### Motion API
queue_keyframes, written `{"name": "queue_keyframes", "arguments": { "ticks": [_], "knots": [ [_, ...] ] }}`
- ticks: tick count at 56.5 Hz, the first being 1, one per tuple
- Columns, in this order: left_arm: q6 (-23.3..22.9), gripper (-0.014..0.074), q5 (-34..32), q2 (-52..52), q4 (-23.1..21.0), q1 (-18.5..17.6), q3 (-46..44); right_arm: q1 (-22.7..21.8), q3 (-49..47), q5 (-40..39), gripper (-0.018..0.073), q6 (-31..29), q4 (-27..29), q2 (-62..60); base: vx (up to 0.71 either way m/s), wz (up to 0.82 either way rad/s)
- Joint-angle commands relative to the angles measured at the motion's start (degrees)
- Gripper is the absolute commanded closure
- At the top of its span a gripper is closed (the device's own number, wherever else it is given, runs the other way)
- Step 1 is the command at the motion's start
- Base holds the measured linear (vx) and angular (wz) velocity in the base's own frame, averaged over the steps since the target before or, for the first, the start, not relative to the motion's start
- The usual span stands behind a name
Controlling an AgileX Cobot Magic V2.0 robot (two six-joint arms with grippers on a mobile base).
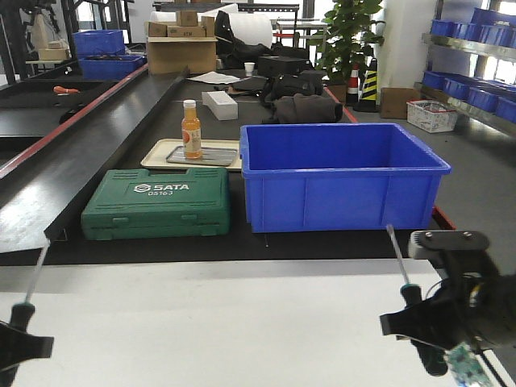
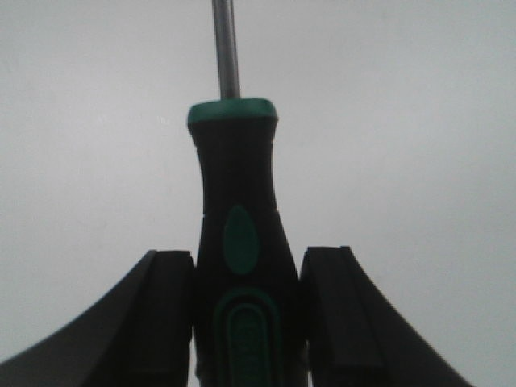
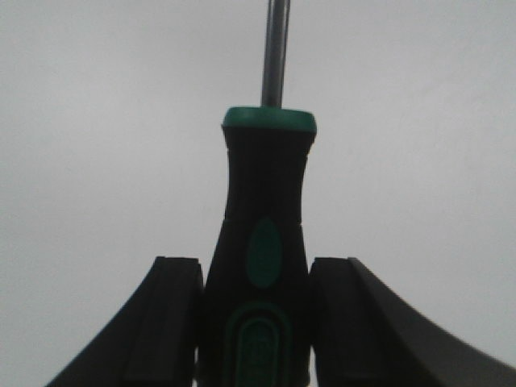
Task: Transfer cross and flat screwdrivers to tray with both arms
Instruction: 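Lift both screwdrivers upright off the table with both grippers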
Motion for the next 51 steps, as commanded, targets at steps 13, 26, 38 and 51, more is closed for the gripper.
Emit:
{"name": "queue_keyframes", "arguments": {
  "ticks": [13,26,38,51],
  "knots": [
    [0.33,0.0598,-2.86,-24.89,-0.61,-1.78,-1.28,0.04,11.81,-12.48,0.0567,-1.03,0.25,-30.91,0.0,0.0],
    [0.26,0.0597,-2.35,-36.42,-0.61,-1.73,0.08,0.04,13.38,-11.18,0.0567,-0.92,-2.0,-44.94,0.0,0.0],
    [0.31,0.0596,-2.08,-44.76,-0.49,-1.73,5.62,0.04,13.38,-9.48,0.0567,-0.87,-2.0,-45.72,0.0,0.0],
    [0.31,0.0596,-2.15,-45.21,-0.43,-1.73,5.61,0.04,13.38,-11.4,0.0567,-0.61,-0.1,-45.77,0.0,0.0]
  ]
}}
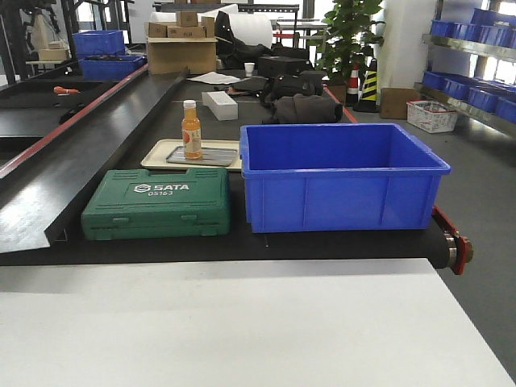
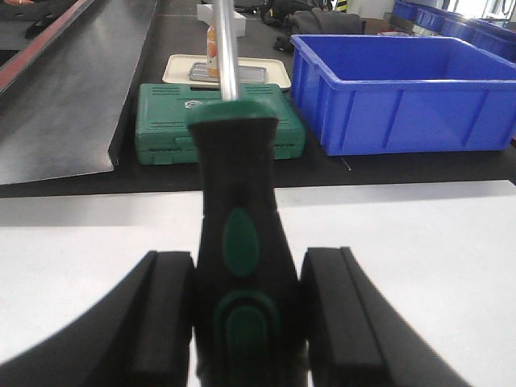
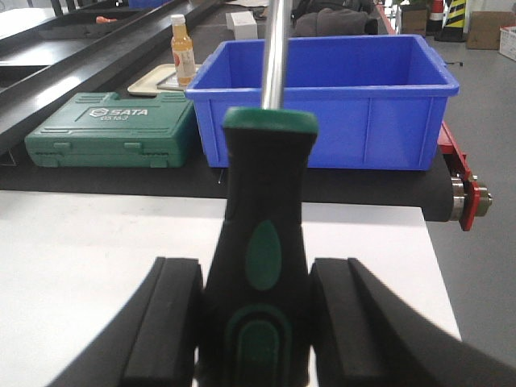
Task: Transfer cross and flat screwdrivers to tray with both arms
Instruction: 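Lift both screwdrivers upright off the table with both grippers, then hold both screwdrivers while the base turns away from the table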
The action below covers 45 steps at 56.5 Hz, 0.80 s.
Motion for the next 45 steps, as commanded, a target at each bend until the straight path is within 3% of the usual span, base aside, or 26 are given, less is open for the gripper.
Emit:
{"name": "queue_keyframes", "arguments": {
  "ticks": [1,45],
  "knots": [
    [0.06,0.0596,-5.54,0.22,-0.33,-0.22,-1.55,0.04,-1.93,-5.71,0.0567,-0.08,1.02,0.09,0.0,0.0],
    [0.0,0.0595,-0.43,0.22,-0.43,-0.22,-1.55,0.04,-1.93,-5.14,0.0567,-0.13,1.17,0.09,0.0,0.0]
  ]
}}
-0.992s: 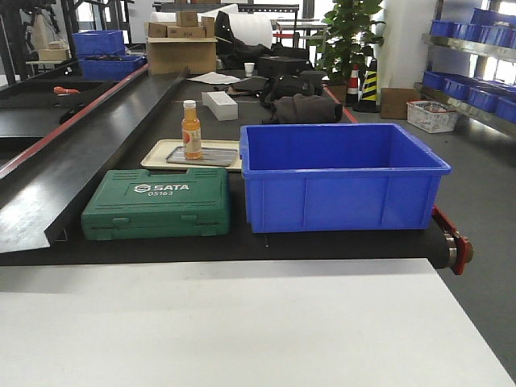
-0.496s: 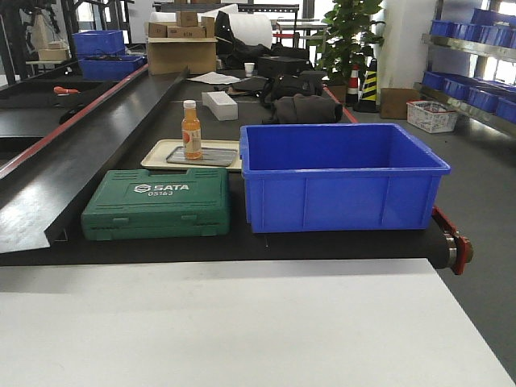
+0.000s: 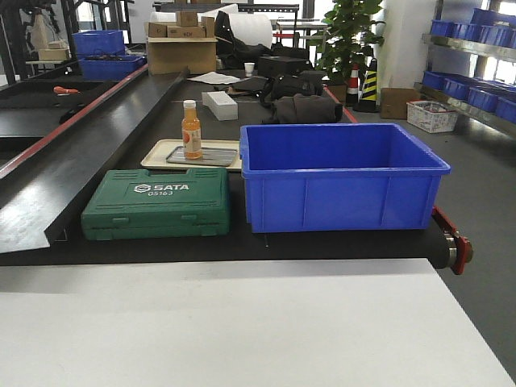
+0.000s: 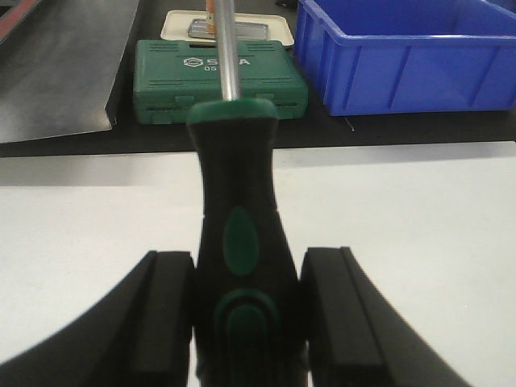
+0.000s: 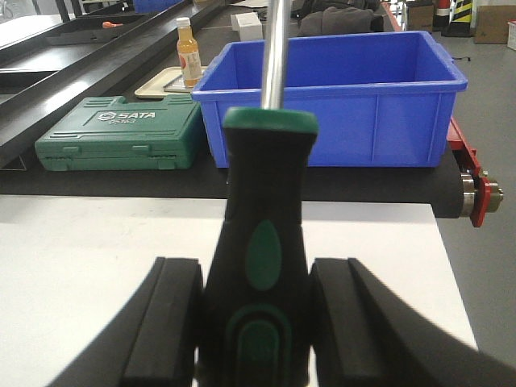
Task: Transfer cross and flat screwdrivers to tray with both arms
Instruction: 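Hold both screwdrivers while the base turns away from the table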
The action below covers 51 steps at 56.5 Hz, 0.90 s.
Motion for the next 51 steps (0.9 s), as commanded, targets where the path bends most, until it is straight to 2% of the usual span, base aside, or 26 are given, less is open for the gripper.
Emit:
{"name": "queue_keyframes", "arguments": {
  "ticks": [1,51],
  "knots": [
    [0.0,0.0595,-5.15,0.22,-0.43,-0.22,-1.71,0.04,-1.93,-5.26,0.0567,-0.13,-0.14,0.09,0.0,0.0],
    [0.0,0.0595,-5.15,0.22,-0.43,-0.22,-1.71,0.04,-1.93,-5.26,0.0567,-0.13,-0.14,0.09,-0.01,0.0]
  ]
}}
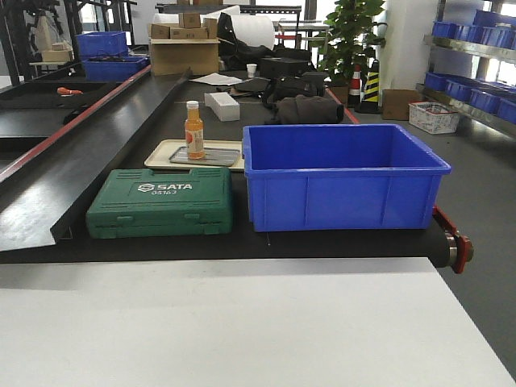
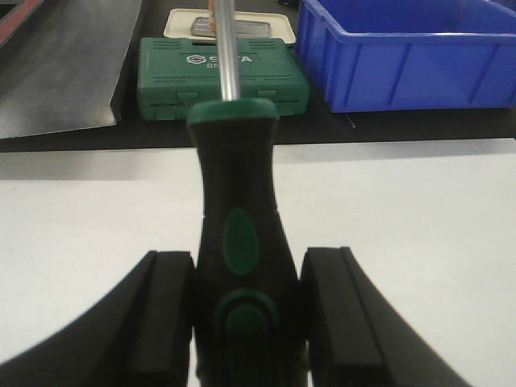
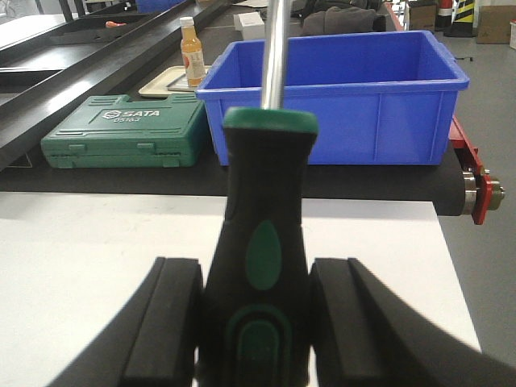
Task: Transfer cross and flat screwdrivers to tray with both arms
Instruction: 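Hold both screwdrivers while the base turns away from the table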
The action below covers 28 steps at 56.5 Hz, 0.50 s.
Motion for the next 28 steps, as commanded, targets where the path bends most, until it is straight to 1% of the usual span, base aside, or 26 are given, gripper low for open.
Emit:
{"name": "queue_keyframes", "arguments": {
  "ticks": [1,13,28],
  "knots": [
    [0.0,0.0595,-5.4,0.22,-0.43,-0.22,-1.71,0.04,-1.93,-5.43,0.0567,-0.13,-0.14,0.09,-0.07,0.03],
    [0.0,0.0595,-5.4,0.22,-0.43,-0.22,-1.71,0.04,-1.93,-5.43,0.0567,-0.13,-0.14,0.09,-0.12,0.04],
    [0.0,0.0595,-5.4,0.22,-0.43,-0.22,-1.71,0.04,-1.93,-5.43,0.0567,-0.13,-0.14,0.09,-0.21,-0.04]
  ]
}}
